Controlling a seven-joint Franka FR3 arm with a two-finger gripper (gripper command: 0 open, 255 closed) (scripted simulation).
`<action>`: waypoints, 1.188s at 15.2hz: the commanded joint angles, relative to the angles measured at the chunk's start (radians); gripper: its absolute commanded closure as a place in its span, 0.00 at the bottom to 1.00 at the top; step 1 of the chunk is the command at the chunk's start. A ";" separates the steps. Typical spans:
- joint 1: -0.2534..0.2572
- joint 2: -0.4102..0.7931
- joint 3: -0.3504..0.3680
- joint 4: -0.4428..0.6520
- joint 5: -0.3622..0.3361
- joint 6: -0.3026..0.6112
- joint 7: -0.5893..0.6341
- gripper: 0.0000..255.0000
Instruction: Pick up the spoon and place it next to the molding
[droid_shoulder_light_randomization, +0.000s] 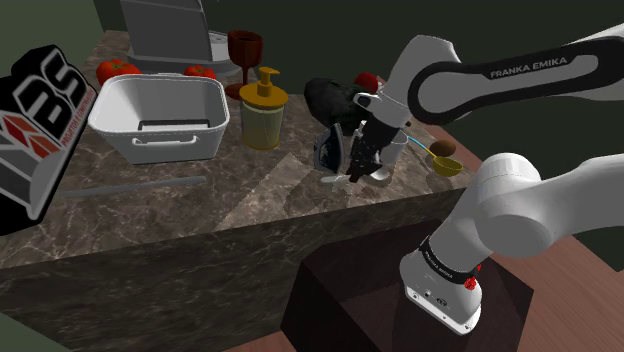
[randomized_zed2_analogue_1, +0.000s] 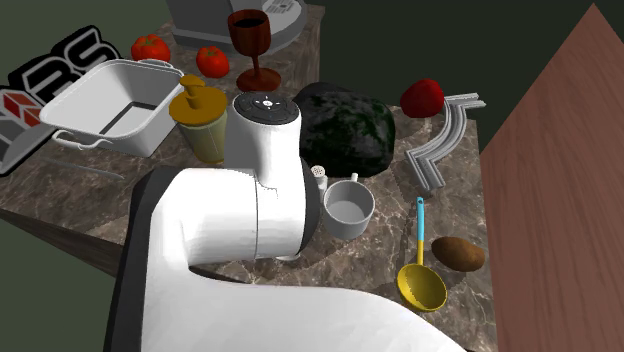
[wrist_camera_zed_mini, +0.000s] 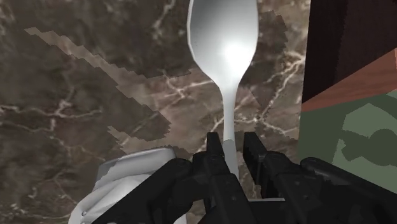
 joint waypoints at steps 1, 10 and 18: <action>-0.002 -0.018 0.006 0.018 -0.002 -0.036 0.008 1.00; -0.008 -0.086 0.029 0.107 -0.003 -0.190 0.043 1.00; -0.086 -0.114 -0.062 0.164 -0.082 -0.295 -0.051 1.00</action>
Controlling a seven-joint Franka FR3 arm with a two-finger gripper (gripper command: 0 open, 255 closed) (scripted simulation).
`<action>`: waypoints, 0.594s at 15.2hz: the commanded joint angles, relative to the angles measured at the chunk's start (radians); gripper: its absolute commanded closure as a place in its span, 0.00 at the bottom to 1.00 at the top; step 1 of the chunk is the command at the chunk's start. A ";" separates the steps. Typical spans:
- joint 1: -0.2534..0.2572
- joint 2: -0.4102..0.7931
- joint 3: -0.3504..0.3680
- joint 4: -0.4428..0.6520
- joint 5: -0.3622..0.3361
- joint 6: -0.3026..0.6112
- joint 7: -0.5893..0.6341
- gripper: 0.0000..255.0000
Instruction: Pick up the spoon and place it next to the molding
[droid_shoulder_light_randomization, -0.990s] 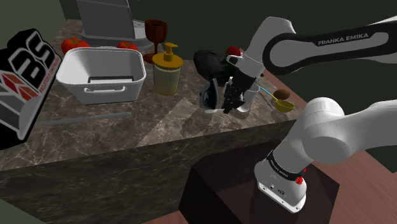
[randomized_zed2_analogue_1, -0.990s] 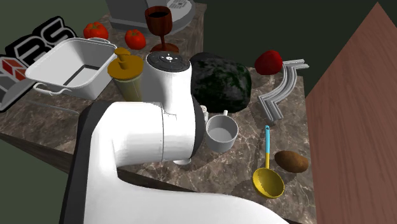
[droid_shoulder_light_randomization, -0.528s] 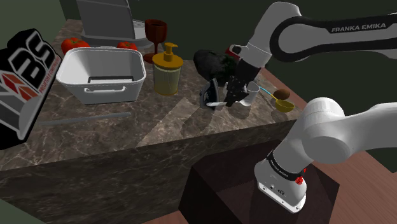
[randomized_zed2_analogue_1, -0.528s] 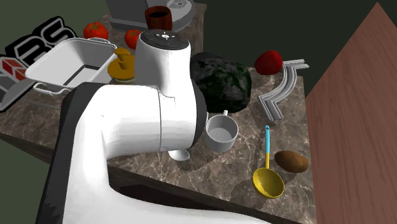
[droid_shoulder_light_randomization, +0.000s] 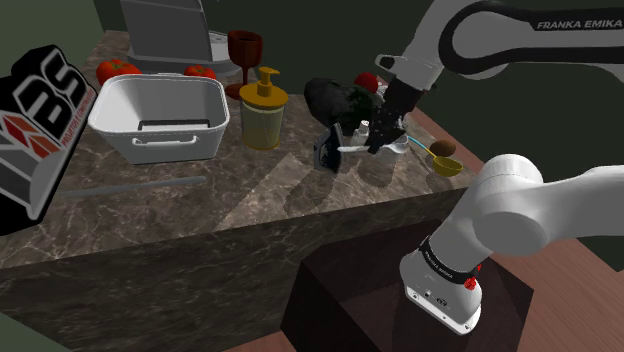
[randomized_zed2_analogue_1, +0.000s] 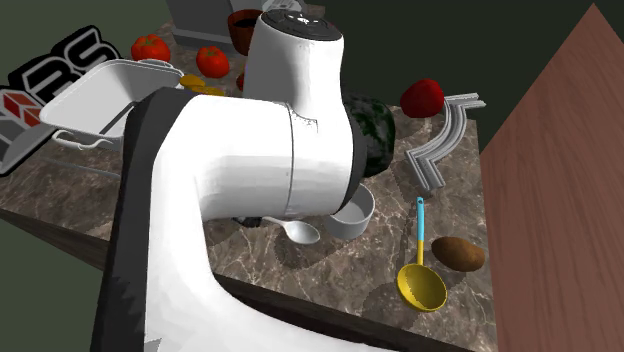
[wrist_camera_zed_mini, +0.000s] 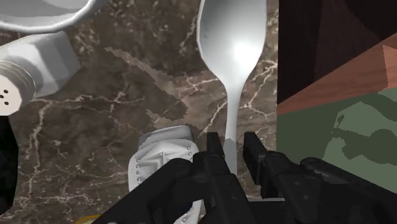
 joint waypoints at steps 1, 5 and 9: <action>-0.037 -0.001 -0.050 0.002 -0.040 -0.013 -0.055 1.00; -0.098 0.027 -0.150 0.046 -0.113 -0.044 -0.162 1.00; -0.137 0.079 -0.250 0.109 -0.174 -0.064 -0.267 1.00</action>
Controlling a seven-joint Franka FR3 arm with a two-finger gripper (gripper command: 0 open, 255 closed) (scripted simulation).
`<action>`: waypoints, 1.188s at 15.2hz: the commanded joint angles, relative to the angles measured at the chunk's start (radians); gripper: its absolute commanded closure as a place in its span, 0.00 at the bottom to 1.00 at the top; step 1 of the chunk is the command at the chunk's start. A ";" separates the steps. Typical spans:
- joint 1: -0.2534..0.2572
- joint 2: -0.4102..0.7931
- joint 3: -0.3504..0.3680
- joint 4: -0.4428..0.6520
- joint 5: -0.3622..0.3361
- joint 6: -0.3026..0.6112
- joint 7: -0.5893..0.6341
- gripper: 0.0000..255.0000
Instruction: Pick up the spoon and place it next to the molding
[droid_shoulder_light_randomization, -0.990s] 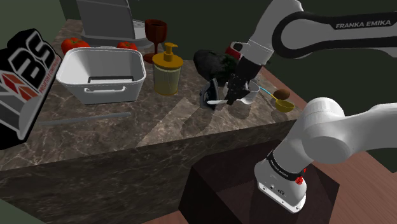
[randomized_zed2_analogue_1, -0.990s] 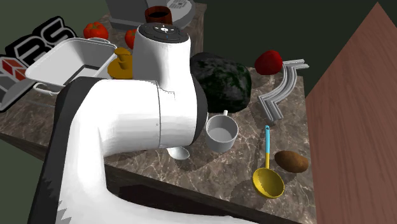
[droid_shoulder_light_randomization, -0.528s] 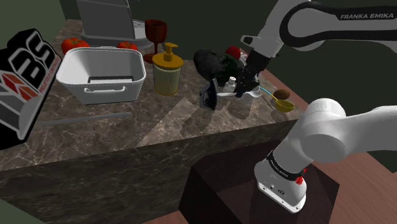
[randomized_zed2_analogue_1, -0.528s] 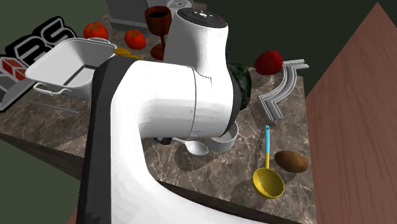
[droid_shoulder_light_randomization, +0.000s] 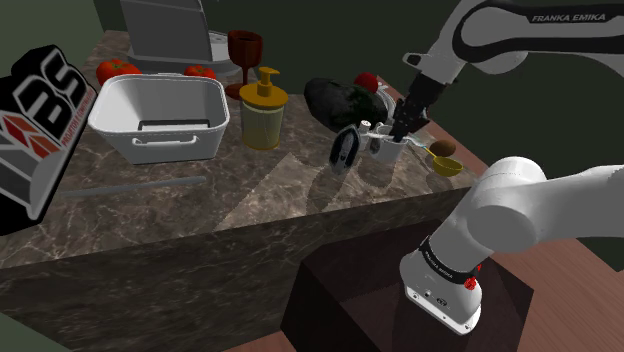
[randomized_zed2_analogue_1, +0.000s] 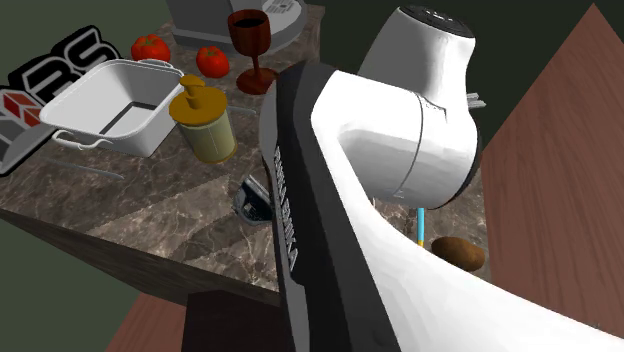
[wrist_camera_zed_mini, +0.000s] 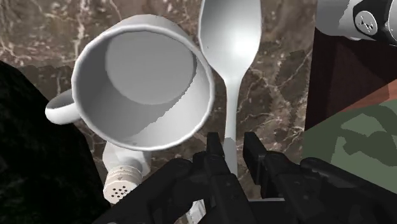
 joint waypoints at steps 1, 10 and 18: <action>-0.012 0.041 -0.056 0.040 -0.029 -0.002 -0.058 1.00; -0.002 0.228 -0.292 0.252 -0.091 -0.021 -0.293 1.00; 0.124 0.460 -0.570 0.500 -0.032 -0.037 -0.534 1.00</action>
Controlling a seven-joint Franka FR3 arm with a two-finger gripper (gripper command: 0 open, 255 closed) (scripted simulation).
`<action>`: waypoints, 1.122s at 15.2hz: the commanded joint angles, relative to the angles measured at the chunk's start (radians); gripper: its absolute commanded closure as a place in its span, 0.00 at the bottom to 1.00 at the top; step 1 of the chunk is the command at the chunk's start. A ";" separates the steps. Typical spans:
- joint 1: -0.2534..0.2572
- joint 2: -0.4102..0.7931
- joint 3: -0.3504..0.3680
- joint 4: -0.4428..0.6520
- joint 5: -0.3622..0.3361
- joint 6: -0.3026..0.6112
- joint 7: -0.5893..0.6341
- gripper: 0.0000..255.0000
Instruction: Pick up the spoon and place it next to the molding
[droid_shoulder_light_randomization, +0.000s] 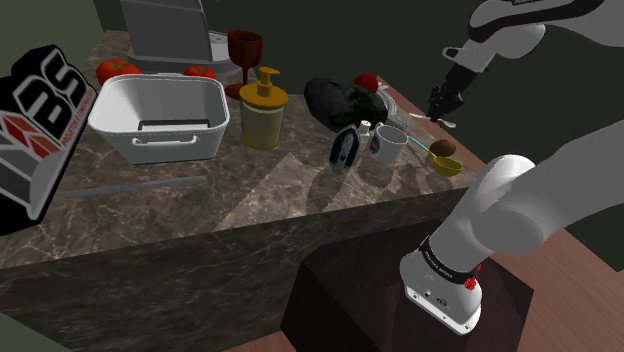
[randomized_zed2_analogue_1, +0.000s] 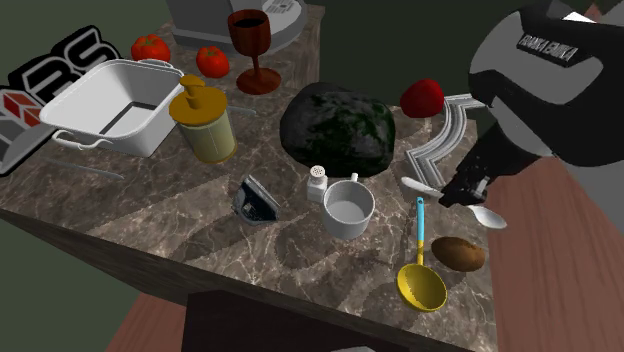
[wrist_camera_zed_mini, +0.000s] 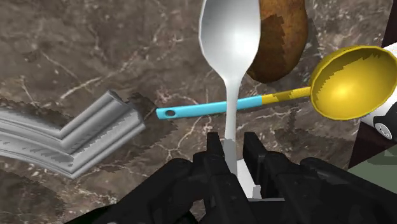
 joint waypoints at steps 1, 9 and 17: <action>0.058 0.082 -0.100 0.071 0.039 0.003 -0.079 1.00; 0.335 0.317 -0.486 0.175 0.217 0.034 -0.296 1.00; 0.574 0.244 -0.717 0.117 0.144 0.137 -0.253 1.00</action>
